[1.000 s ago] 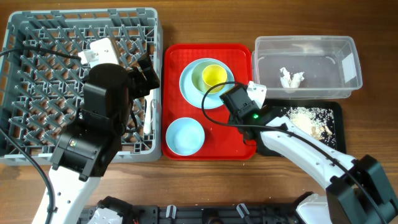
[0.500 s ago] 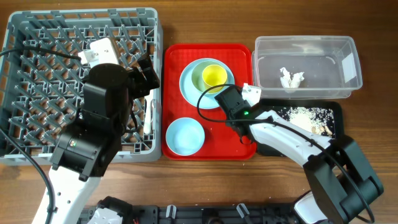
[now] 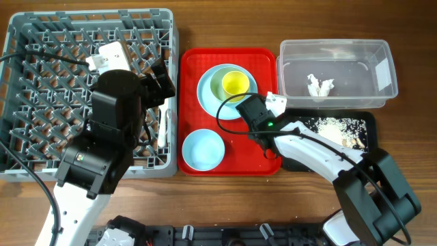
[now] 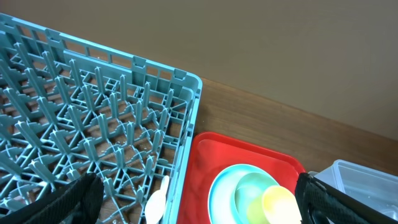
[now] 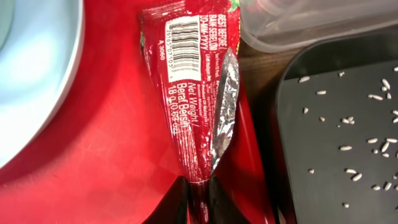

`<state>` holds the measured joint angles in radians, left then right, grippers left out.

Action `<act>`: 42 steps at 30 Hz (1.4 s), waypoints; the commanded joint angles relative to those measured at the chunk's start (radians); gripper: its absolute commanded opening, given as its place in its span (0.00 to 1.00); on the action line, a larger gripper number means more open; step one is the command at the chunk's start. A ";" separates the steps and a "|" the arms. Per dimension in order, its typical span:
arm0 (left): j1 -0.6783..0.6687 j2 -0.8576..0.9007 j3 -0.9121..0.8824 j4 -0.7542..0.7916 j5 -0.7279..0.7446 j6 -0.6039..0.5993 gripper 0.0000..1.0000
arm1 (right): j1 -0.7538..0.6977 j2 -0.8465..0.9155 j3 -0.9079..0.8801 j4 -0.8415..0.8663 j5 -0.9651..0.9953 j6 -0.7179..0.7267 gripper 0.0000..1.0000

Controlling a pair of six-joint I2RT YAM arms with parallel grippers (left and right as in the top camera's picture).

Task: Sort waste into correct bins and load items into the dishwasher rack
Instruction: 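Carry the red wrapper into the clear bin and release it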

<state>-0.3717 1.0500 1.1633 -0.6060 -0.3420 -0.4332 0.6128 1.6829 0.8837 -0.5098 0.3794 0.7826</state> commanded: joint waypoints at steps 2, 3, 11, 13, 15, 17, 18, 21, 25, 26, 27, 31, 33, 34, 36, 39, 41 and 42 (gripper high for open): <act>0.005 -0.003 0.004 0.003 0.001 -0.016 1.00 | 0.005 -0.024 0.034 -0.022 -0.074 -0.146 0.04; 0.006 -0.003 0.004 0.003 0.002 -0.017 1.00 | 0.005 -0.063 0.077 -0.066 -0.097 -0.196 0.04; 0.005 -0.003 0.004 0.003 0.002 -0.016 1.00 | -0.063 -0.449 0.196 -0.111 0.034 -0.229 0.04; 0.006 -0.003 0.004 0.003 0.001 -0.016 1.00 | -0.145 -0.472 0.195 -0.104 0.054 -0.231 0.04; 0.006 -0.003 0.004 0.003 0.002 -0.016 1.00 | -0.235 -0.456 0.195 -0.086 0.053 -0.233 0.04; 0.005 -0.003 0.004 0.003 0.002 -0.016 1.00 | -0.340 -0.400 0.195 -0.041 0.027 -0.233 0.04; 0.006 -0.003 0.004 0.003 0.002 -0.016 1.00 | -0.382 -0.363 0.195 -0.014 0.010 -0.233 0.04; 0.005 -0.003 0.004 0.003 0.002 -0.016 1.00 | -0.447 -0.266 0.195 0.063 -0.047 -0.230 0.04; 0.005 -0.003 0.004 0.003 0.002 -0.016 1.00 | -0.462 -0.131 0.195 0.168 -0.121 -0.230 0.06; 0.005 -0.003 0.004 0.003 0.002 -0.016 1.00 | -0.462 -0.118 0.195 0.175 -0.127 -0.230 0.10; 0.005 -0.003 0.004 0.003 0.002 -0.016 1.00 | -0.462 -0.111 0.195 0.177 -0.128 -0.229 0.17; 0.005 -0.003 0.004 0.003 0.001 -0.016 1.00 | -0.462 -0.108 0.195 0.184 -0.127 -0.229 0.55; 0.005 -0.003 0.004 0.003 0.002 -0.016 1.00 | -0.462 -0.110 0.195 0.184 -0.127 -0.220 0.63; 0.005 -0.003 0.004 0.003 0.002 -0.016 1.00 | -0.464 -0.117 0.195 0.185 -0.127 -0.196 0.69; 0.006 -0.003 0.004 0.003 0.002 -0.016 1.00 | -0.479 -0.151 0.195 0.213 -0.124 -0.180 0.71; 0.005 -0.003 0.004 0.003 0.002 -0.016 1.00 | -0.483 -0.178 0.195 0.219 0.023 -0.181 0.88; 0.005 -0.003 0.004 0.003 0.002 -0.017 1.00 | -0.483 -0.176 0.195 0.218 0.050 -0.180 1.00; 0.006 -0.003 0.004 0.003 0.002 -0.016 1.00 | -0.483 -0.175 0.195 0.218 0.050 -0.180 1.00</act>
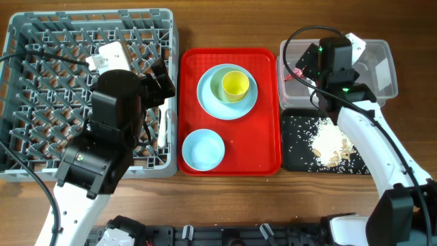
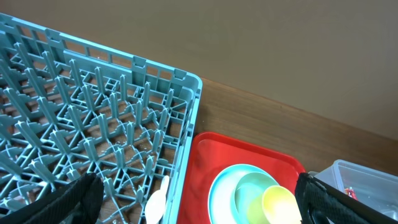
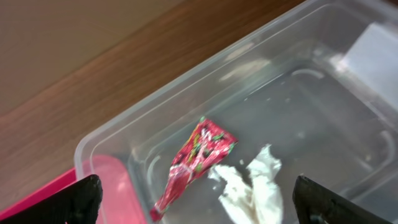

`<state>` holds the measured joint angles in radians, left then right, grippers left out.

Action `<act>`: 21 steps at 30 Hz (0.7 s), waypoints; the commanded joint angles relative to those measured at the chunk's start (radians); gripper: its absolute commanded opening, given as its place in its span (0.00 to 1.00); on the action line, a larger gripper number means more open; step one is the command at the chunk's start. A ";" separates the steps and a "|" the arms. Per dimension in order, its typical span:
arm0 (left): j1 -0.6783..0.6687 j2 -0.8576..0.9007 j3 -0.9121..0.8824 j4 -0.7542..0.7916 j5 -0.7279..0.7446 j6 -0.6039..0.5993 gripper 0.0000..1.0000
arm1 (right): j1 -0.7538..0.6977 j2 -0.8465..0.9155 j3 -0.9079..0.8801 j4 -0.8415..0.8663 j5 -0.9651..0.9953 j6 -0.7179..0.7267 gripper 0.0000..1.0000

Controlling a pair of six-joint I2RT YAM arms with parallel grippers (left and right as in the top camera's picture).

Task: Sort waste into correct bins and load items into the dishwasher rack
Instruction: 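Carry the red wrapper into the clear bin and release it, then move left gripper to the red tray and grasp the blue bowl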

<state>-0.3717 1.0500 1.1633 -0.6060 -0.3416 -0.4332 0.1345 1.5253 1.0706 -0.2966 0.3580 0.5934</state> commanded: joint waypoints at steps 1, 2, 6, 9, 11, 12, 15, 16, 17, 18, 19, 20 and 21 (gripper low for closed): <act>0.005 -0.003 0.004 0.003 0.001 -0.017 1.00 | -0.004 -0.018 0.008 0.005 0.071 0.009 1.00; 0.006 -0.003 0.004 0.003 0.001 -0.016 1.00 | -0.004 -0.018 0.008 0.005 0.067 0.009 1.00; 0.006 -0.003 0.004 0.003 0.001 -0.016 1.00 | -0.004 -0.018 0.008 0.005 0.063 0.010 1.00; 0.006 -0.003 0.004 0.003 0.001 -0.017 1.00 | -0.004 -0.018 0.008 0.005 0.063 0.010 1.00; 0.006 -0.003 0.004 0.003 0.001 -0.016 1.00 | -0.004 -0.018 0.008 0.005 0.063 0.010 1.00; 0.005 -0.003 0.004 0.012 0.017 -0.027 1.00 | -0.004 -0.018 0.008 0.005 0.063 0.010 1.00; 0.005 -0.003 0.004 0.024 0.040 -0.027 1.00 | -0.004 -0.018 0.008 0.005 0.063 0.010 1.00; 0.000 -0.006 0.004 0.019 0.097 -0.027 1.00 | -0.004 -0.018 0.008 0.005 0.063 0.010 1.00; -0.011 -0.013 0.004 -0.031 0.229 -0.018 1.00 | -0.004 -0.018 0.008 0.005 0.063 0.010 1.00; -0.020 -0.016 0.004 -0.090 0.337 -0.017 0.92 | -0.004 -0.018 0.008 0.005 0.063 0.010 1.00; -0.034 -0.010 0.000 -0.175 0.451 -0.018 0.67 | -0.004 -0.018 0.008 0.005 0.063 0.010 1.00; -0.045 0.001 0.000 -0.236 0.479 -0.028 0.52 | -0.004 -0.018 0.008 0.005 0.063 0.010 1.00; -0.060 0.017 0.000 -0.319 0.488 -0.076 0.41 | -0.004 -0.018 0.008 0.005 0.063 0.010 0.99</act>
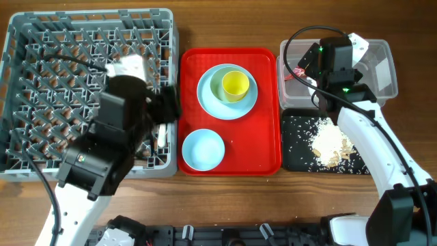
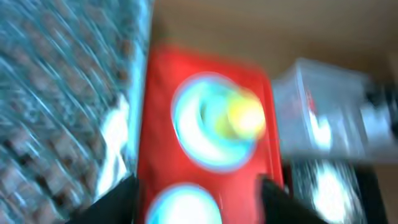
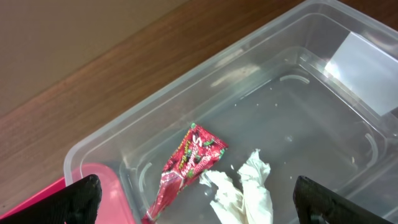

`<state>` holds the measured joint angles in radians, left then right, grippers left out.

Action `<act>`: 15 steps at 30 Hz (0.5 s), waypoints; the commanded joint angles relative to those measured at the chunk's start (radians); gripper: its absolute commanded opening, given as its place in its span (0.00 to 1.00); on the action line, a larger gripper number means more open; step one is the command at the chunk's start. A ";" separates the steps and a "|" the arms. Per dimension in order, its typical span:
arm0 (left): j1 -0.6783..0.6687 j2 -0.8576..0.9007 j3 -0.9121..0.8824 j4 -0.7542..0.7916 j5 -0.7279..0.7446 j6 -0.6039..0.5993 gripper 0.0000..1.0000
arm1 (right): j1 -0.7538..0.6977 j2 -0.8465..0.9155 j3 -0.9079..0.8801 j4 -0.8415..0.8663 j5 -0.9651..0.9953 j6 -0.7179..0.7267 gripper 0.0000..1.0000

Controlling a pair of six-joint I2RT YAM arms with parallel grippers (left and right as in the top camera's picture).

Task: Sort waste into correct bins and load items into the dishwasher rack
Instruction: 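Move left gripper to the red tray and grasp the blue bowl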

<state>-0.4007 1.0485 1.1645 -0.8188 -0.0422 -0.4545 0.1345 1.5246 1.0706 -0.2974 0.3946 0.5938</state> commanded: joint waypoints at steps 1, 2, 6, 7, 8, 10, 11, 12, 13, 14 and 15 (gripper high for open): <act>-0.057 0.044 -0.002 -0.186 0.188 -0.095 0.42 | -0.004 -0.017 0.008 0.005 0.026 0.010 1.00; -0.086 0.067 -0.005 -0.233 0.187 -0.102 0.44 | -0.004 -0.017 0.008 0.005 0.026 0.010 1.00; -0.233 0.177 -0.066 -0.235 0.175 -0.140 0.47 | -0.004 -0.017 0.008 0.005 0.026 0.010 1.00; -0.278 0.223 -0.085 -0.203 0.175 -0.142 0.35 | -0.004 -0.017 0.008 0.005 0.026 0.010 1.00; -0.310 0.261 -0.099 -0.177 0.175 -0.151 0.27 | -0.004 -0.017 0.008 0.005 0.026 0.010 1.00; -0.362 0.332 -0.114 -0.145 0.171 -0.161 0.16 | -0.004 -0.017 0.008 0.005 0.026 0.010 1.00; -0.403 0.407 -0.114 -0.134 0.143 -0.160 0.16 | -0.004 -0.017 0.008 0.005 0.026 0.010 1.00; -0.425 0.455 -0.114 -0.129 0.103 -0.161 0.18 | -0.004 -0.017 0.008 0.005 0.026 0.010 1.00; -0.438 0.488 -0.114 -0.122 0.071 -0.161 0.20 | -0.004 -0.017 0.008 0.005 0.026 0.010 1.00; -0.447 0.521 -0.114 -0.109 0.045 -0.161 0.22 | -0.004 -0.017 0.008 0.005 0.026 0.010 1.00; -0.452 0.552 -0.114 -0.083 0.031 -0.160 0.22 | -0.004 -0.017 0.008 0.005 0.026 0.010 1.00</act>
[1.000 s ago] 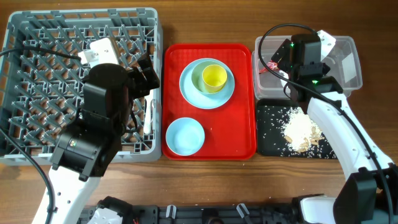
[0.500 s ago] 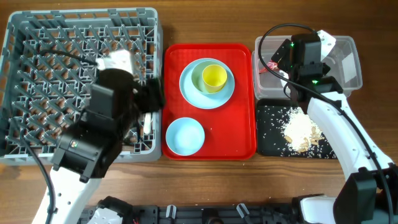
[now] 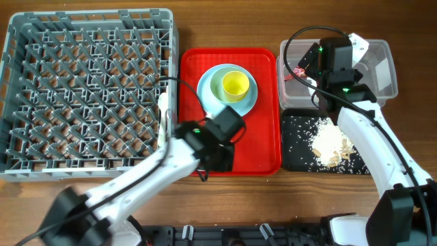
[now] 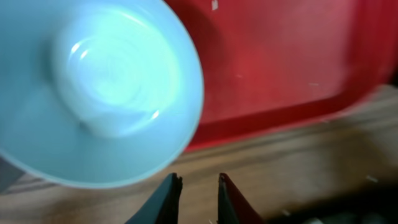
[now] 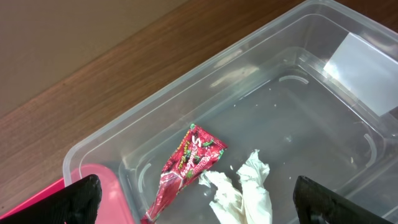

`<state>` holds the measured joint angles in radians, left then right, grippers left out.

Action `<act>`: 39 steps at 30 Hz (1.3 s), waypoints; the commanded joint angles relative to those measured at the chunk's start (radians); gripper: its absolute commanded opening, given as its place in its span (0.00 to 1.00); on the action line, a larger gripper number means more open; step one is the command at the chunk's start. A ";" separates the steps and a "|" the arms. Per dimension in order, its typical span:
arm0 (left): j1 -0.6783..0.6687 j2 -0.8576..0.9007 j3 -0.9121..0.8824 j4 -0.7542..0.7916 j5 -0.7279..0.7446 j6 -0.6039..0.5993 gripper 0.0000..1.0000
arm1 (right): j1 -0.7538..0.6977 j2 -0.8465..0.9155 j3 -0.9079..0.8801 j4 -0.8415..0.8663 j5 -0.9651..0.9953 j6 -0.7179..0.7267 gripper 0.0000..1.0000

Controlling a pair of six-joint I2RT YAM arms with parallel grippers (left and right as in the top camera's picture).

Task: Sort waste into correct bins and load items into the dishwasher rack
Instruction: 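Move left gripper to the red tray and grasp the blue bowl, then carry the blue bowl into the dish rack and release it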

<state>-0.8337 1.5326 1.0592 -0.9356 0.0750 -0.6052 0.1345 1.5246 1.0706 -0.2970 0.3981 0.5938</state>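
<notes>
In the left wrist view a small light blue bowl (image 4: pixel 106 93) sits on the red tray (image 4: pixel 292 56). My left gripper (image 4: pixel 198 190) is just past the bowl's near rim, over the tray's front edge and the wood. Its fingers are a narrow gap apart with nothing between them. Overhead, the left gripper (image 3: pixel 220 158) covers that bowl. My right gripper (image 5: pixel 198 202) hangs wide open above the clear bin (image 5: pixel 348 118). A red wrapper (image 5: pixel 186 165) and a white tissue (image 5: pixel 245 190) lie in the bin. A yellow cup (image 3: pixel 235 83) stands in a green bowl on a blue plate (image 3: pixel 207 96).
The grey dishwasher rack (image 3: pixel 89 89) fills the left of the table, with a white spoon (image 3: pixel 164 117) along its right edge. A black tray (image 3: pixel 328 140) with scattered rice lies in front of the clear bin (image 3: pixel 382 51).
My left arm was over the rack's right edge, its view blurred. Now it reaches low over the front of the red tray at the small blue bowl, fingers drawn close. The right arm has not moved.
My right gripper was shut on the red wrapper on the tray's right side, the left arm idle over the rack. Then the wrapper lay in the clear bin under the open right gripper. The left arm has since gone from the rack to the small bowl.
</notes>
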 commanded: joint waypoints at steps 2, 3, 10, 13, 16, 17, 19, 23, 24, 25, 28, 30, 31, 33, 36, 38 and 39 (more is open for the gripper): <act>-0.020 0.101 -0.008 0.078 -0.088 -0.010 0.23 | -0.004 -0.017 0.008 0.005 0.023 0.010 1.00; -0.020 0.112 -0.008 0.087 -0.100 -0.010 0.24 | -0.004 -0.017 0.008 0.005 0.023 0.009 1.00; -0.030 0.139 -0.008 0.116 -0.155 -0.010 0.20 | -0.004 -0.017 0.008 0.005 0.023 0.010 1.00; -0.063 0.150 -0.008 0.148 -0.156 -0.009 0.21 | -0.004 -0.017 0.008 0.005 0.023 0.010 1.00; -0.085 0.152 -0.008 0.162 -0.203 -0.010 0.22 | -0.004 -0.017 0.008 0.005 0.023 0.010 1.00; -0.085 0.152 -0.008 0.161 -0.235 -0.010 0.22 | -0.004 -0.017 0.008 0.005 0.023 0.010 1.00; -0.085 0.152 -0.008 0.162 -0.264 -0.010 0.20 | -0.004 -0.017 0.008 0.005 0.023 0.010 1.00; -0.085 0.153 -0.009 0.163 -0.264 -0.010 0.09 | -0.004 -0.016 0.008 0.005 0.023 0.010 1.00; -0.085 0.153 -0.009 0.163 -0.264 -0.010 0.09 | -0.004 -0.016 0.008 0.005 0.023 0.010 1.00; -0.085 0.153 -0.009 0.163 -0.263 -0.010 0.09 | -0.004 -0.016 0.008 0.005 0.023 0.010 1.00; -0.085 0.154 -0.014 0.163 -0.264 -0.010 0.11 | -0.004 -0.016 0.008 0.005 0.020 0.010 1.00; -0.085 0.163 -0.014 0.163 -0.264 -0.010 0.15 | -0.005 -0.016 0.008 0.005 0.020 0.010 1.00; -0.085 0.168 -0.014 0.163 -0.264 -0.010 0.15 | -0.005 -0.016 0.008 0.005 0.020 0.010 1.00; -0.085 0.188 -0.014 0.163 -0.263 -0.010 0.14 | -0.004 -0.016 0.008 0.005 0.020 0.010 1.00; -0.085 0.223 -0.014 0.164 -0.250 -0.010 0.08 | -0.004 -0.016 0.008 0.005 0.021 0.010 1.00; -0.085 0.224 -0.014 0.168 -0.249 -0.010 0.06 | -0.004 -0.016 0.008 0.005 0.021 0.011 1.00; -0.085 0.224 -0.014 0.170 -0.249 -0.010 0.07 | -0.004 -0.016 0.008 0.005 0.020 0.011 1.00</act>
<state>-0.9173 1.7451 1.0534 -0.7715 -0.1684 -0.6083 0.1341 1.5246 1.0706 -0.2970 0.3981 0.5938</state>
